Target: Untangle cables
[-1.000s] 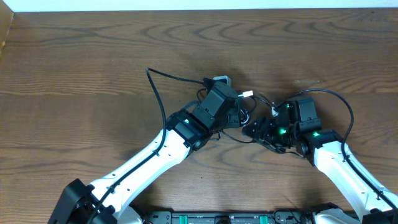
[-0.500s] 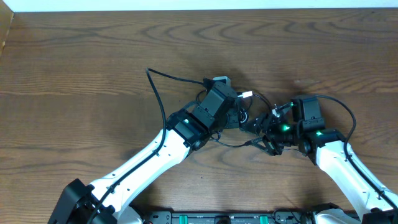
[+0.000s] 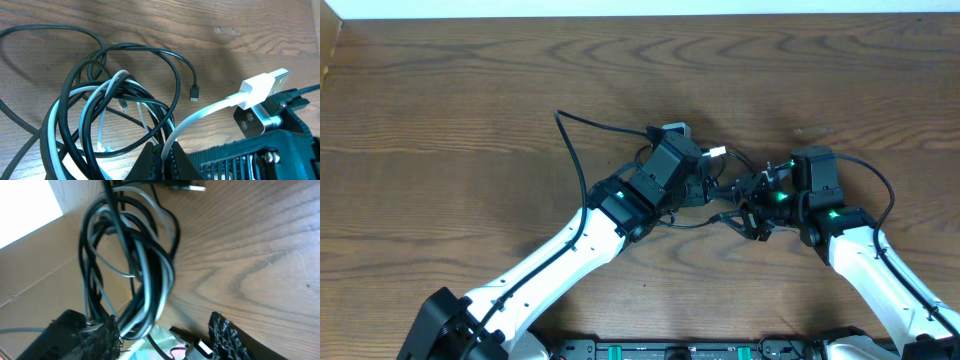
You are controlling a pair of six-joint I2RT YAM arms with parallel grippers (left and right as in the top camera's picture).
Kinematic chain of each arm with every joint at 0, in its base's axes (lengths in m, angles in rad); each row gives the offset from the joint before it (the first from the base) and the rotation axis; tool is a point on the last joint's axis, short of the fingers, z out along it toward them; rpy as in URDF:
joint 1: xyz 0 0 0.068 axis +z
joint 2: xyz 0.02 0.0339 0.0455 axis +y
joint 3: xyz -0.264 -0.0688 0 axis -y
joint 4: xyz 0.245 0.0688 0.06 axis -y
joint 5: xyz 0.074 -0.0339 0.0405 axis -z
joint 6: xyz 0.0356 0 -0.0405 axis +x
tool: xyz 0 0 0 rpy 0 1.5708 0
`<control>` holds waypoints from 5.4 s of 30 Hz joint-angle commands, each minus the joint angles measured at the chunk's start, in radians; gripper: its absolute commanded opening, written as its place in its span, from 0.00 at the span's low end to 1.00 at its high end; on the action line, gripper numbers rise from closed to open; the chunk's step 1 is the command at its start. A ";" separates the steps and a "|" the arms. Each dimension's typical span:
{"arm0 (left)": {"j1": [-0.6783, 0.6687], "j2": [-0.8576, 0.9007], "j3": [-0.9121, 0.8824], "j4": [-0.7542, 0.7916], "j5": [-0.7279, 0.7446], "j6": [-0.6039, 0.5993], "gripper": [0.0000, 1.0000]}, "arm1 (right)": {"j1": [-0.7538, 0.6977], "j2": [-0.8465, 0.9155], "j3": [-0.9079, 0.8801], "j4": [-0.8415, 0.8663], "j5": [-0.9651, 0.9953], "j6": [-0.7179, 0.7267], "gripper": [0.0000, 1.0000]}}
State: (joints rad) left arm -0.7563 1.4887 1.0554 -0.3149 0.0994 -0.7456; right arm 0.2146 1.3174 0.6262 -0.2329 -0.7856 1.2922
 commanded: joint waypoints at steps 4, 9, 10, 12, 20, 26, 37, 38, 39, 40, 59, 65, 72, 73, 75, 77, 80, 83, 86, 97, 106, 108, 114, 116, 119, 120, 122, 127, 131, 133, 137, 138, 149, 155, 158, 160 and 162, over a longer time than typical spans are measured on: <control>-0.002 -0.004 0.018 0.002 0.006 -0.019 0.08 | 0.042 0.003 0.000 0.005 0.048 0.083 0.54; -0.002 -0.004 0.018 0.002 0.007 -0.043 0.08 | 0.078 0.007 0.000 0.002 0.154 0.163 0.50; -0.002 -0.004 0.018 0.003 0.011 -0.048 0.08 | 0.082 0.009 0.000 0.002 0.172 0.177 0.48; -0.001 -0.004 0.018 0.002 0.012 -0.048 0.08 | 0.087 0.011 0.000 -0.014 0.220 0.146 0.44; 0.040 -0.004 0.018 0.002 0.001 -0.034 0.08 | 0.052 0.010 0.000 -0.360 0.377 -0.091 0.72; 0.047 -0.004 0.018 0.001 0.003 -0.034 0.08 | -0.008 0.008 0.000 -0.352 0.332 -0.149 0.82; 0.047 -0.004 0.018 -0.006 0.024 -0.193 0.07 | -0.042 0.009 0.000 -0.180 0.018 0.021 0.75; 0.047 -0.004 0.018 -0.006 0.024 -0.220 0.07 | -0.035 0.009 0.000 -0.169 0.023 0.048 0.73; 0.046 -0.004 0.018 -0.006 0.024 -0.243 0.08 | -0.026 0.009 0.000 -0.154 0.026 0.080 0.72; 0.046 -0.004 0.018 -0.006 0.024 -0.266 0.08 | -0.017 0.009 0.000 -0.139 0.030 0.105 0.71; 0.045 -0.004 0.018 -0.021 0.050 -0.518 0.07 | 0.089 0.011 0.000 0.014 0.193 0.436 0.49; 0.045 -0.004 0.018 -0.021 0.050 -0.584 0.08 | 0.106 0.020 0.000 0.013 0.238 0.515 0.50; 0.043 -0.004 0.018 -0.021 0.050 -0.602 0.08 | 0.125 0.063 0.000 0.031 0.277 0.511 0.17; 0.043 -0.004 0.018 -0.021 0.050 -0.602 0.08 | 0.125 0.063 0.000 0.032 0.290 0.481 0.08; 0.043 -0.004 0.018 -0.031 0.050 -0.572 0.08 | 0.124 0.063 0.000 0.032 0.316 0.407 0.01; 0.044 -0.004 0.018 -0.043 0.048 -0.514 0.13 | 0.119 0.062 0.000 0.032 0.315 0.373 0.01; 0.045 -0.004 0.018 -0.060 0.037 -0.325 0.68 | 0.109 0.058 0.000 0.032 0.316 0.325 0.01; 0.045 -0.004 0.018 -0.127 0.002 -0.156 1.00 | 0.095 0.053 0.000 0.031 0.315 0.266 0.01; 0.045 -0.004 0.018 -0.236 -0.065 -0.115 1.00 | 0.086 0.047 0.000 0.022 0.310 0.246 0.01; 0.048 -0.004 0.016 -0.353 0.082 -0.493 1.00 | 0.040 0.046 0.000 0.012 0.262 0.127 0.01; 0.051 -0.002 0.014 -0.243 0.103 -0.773 0.90 | 0.040 0.046 0.000 0.008 0.221 0.100 0.01; 0.051 0.006 0.014 -0.225 0.103 -0.823 0.80 | 0.040 0.046 0.000 0.009 0.203 0.097 0.01; 0.051 0.047 -0.001 -0.214 0.103 -0.895 0.59 | 0.040 0.046 0.000 0.009 0.190 0.097 0.01; 0.050 0.074 -0.001 -0.205 0.121 -0.921 0.59 | 0.040 0.046 0.000 0.009 0.188 0.097 0.01; 0.050 0.114 -0.001 -0.164 0.129 -0.921 0.53 | 0.039 0.046 0.000 0.009 0.180 0.097 0.01; 0.050 0.125 -0.001 -0.156 0.129 -0.921 0.45 | 0.040 0.046 0.000 0.008 0.175 0.097 0.01; 0.054 0.146 -0.001 -0.150 0.126 -0.921 0.21 | 0.040 0.046 0.000 0.008 0.172 0.092 0.01; 0.061 0.164 -0.001 -0.151 0.060 -0.822 0.08 | 0.040 0.046 0.000 -0.001 0.172 0.035 0.01; 0.071 0.164 -0.001 -0.155 -0.007 -0.653 0.08 | 0.039 0.046 0.000 -0.010 0.173 -0.137 0.01; 0.093 0.164 0.000 -0.155 0.008 -0.615 0.08 | 0.039 0.046 0.000 -0.021 0.172 -0.331 0.01; 0.165 0.163 0.000 -0.154 0.072 -0.562 0.08 | 0.039 0.046 0.000 -0.170 0.225 -0.568 0.01; 0.188 0.163 0.000 -0.154 0.095 -0.547 0.08 | 0.039 0.046 0.000 -0.220 0.259 -0.621 0.01; 0.279 0.163 0.000 -0.154 0.201 -0.485 0.08 | 0.039 0.046 0.000 -0.451 0.568 -0.689 0.01; 0.243 0.163 0.000 -0.154 0.215 -0.566 0.08 | 0.040 0.046 0.000 -0.344 0.148 -0.753 0.19; 0.213 0.163 0.000 -0.154 0.215 -0.692 0.08 | 0.044 0.046 0.000 -0.267 -0.002 -0.657 0.30; 0.195 0.163 0.000 -0.154 0.215 -0.797 0.08 | 0.053 0.046 0.000 -0.230 -0.028 -0.556 0.33; 0.182 0.163 0.000 -0.154 0.215 -0.891 0.08 | 0.069 0.046 0.000 -0.199 -0.037 -0.489 0.35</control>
State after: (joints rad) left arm -0.5549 1.6447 1.0554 -0.4667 0.2958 -1.4433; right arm 0.2638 1.3678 0.6250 -0.4541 -0.6914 0.6693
